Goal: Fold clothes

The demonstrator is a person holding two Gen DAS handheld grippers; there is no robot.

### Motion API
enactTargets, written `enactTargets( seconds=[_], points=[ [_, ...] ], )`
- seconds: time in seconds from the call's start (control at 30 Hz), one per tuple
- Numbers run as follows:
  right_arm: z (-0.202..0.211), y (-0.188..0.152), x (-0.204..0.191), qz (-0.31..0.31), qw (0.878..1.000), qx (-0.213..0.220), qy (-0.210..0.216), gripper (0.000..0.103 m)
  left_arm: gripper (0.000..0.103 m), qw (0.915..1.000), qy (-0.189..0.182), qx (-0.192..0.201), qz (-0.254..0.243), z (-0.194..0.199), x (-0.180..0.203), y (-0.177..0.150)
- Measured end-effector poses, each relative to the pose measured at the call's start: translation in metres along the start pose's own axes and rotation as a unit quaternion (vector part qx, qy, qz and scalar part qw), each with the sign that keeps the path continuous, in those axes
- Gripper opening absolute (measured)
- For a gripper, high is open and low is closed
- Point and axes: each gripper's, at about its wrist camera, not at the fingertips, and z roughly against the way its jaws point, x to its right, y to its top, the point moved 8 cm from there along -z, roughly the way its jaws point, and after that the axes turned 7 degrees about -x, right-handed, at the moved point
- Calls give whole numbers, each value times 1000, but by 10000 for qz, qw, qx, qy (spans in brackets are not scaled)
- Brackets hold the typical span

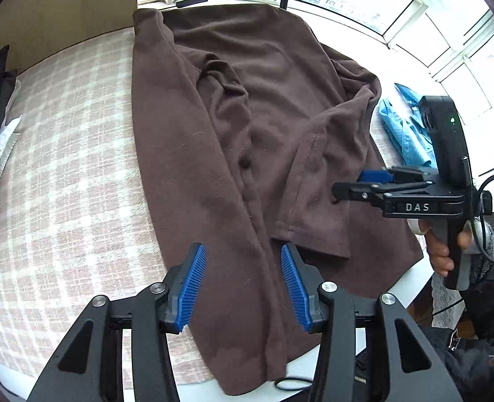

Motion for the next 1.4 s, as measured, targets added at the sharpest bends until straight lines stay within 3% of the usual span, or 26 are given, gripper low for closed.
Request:
enactTargets(
  seconds=[0.03,0.07,0.1,0.17,0.23,0.37,0.43,0.47,0.57,0.6,0.7,0.77,0.83,0.87,0.97,1.1,1.27,1.4],
  points=[
    [-2,1,-4,31,9999,42,-105,56,45,10000,-23,-5,-13,-2,-1,0],
    [-4,2,-7,78,9997,42,-223,25,45,10000,-49,-5,-45,-2,-1,1],
    [-5,1,-8,151,9994,-52,-320,10,45,9999,-78,-1,-90,-2,-1,2],
    [6,-4,-8,305,9987,-225,-343,9,45,9997,-80,70,-224,4,2,8],
    [36,-6,-1,592,9959,-217,-642,8,45,9991,-76,165,-371,11,6,16],
    [126,-1,50,1035,9752,-44,-1955,8,46,9973,-24,360,-644,24,21,43],
    [175,6,90,990,9569,82,-2730,8,46,9964,67,407,-741,24,30,60],
    [199,8,114,993,9422,151,-3197,8,46,9959,97,418,-797,22,37,70],
    [249,21,176,1009,8842,166,-4558,8,46,9941,159,381,-1002,12,58,100],
    [254,21,195,1013,8705,0,-4816,8,46,9935,170,346,-1073,7,65,111],
    [234,13,237,1074,8736,-911,-4657,14,46,9920,233,245,-1220,-11,82,144],
    [229,17,240,1082,8947,-914,-4235,21,46,9905,308,207,-1324,-20,89,166],
    [229,34,236,1015,9248,-636,-3611,32,46,9907,350,187,-1299,-26,89,193],
    [229,45,232,973,9398,-472,-3240,43,46,9917,319,166,-1239,-28,88,207],
    [209,87,217,930,9690,-201,-2279,46,46,9941,198,44,-1062,-36,82,249],
    [159,153,225,825,9825,43,-1672,48,46,9924,478,126,-1131,-50,82,305],
    [90,196,239,742,9909,-57,-1120,48,46,9784,1277,259,-1604,-66,66,356],
    [61,217,225,729,9948,148,-695,48,46,9828,1196,378,-1353,-63,30,366]
  ],
)
